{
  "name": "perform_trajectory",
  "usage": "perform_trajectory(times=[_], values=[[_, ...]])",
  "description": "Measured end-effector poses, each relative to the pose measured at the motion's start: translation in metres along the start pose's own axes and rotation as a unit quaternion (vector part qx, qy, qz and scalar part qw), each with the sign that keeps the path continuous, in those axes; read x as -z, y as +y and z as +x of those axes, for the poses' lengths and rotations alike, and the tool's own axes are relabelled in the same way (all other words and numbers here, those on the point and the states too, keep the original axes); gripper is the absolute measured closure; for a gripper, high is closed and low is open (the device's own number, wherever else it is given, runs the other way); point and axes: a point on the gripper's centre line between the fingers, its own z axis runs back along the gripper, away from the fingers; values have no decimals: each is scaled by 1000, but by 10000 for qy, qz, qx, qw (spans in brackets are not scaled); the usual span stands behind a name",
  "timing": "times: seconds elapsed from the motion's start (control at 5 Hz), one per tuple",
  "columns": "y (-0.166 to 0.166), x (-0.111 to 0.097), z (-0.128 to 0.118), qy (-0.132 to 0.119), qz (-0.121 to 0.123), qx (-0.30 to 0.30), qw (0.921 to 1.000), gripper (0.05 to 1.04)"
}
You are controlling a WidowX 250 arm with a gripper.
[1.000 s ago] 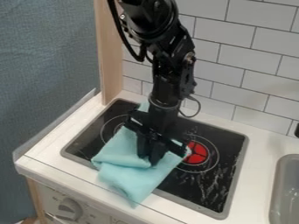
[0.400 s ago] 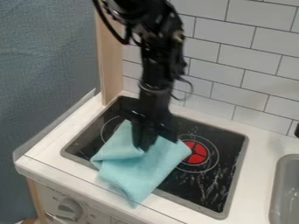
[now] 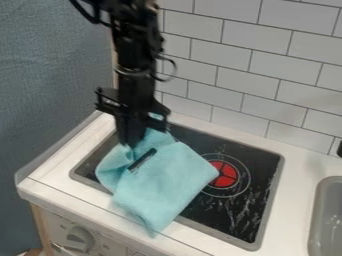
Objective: Unfold the cloth from bottom right to top left
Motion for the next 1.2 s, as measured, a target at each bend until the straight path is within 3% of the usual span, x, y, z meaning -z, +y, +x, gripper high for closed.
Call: perform_trajectory(times=[0.2,0.4,0.8,1.0,1.2], values=[[31,6,5,93,-173,-86,9998,1031],[49,26,12,279,-255,-122,9992,1031],[68,69,20,517,-357,47,9980,1031],[73,71,20,576,-419,-13,9975,1014],[73,71,19,618,-418,-71,9972,867]])
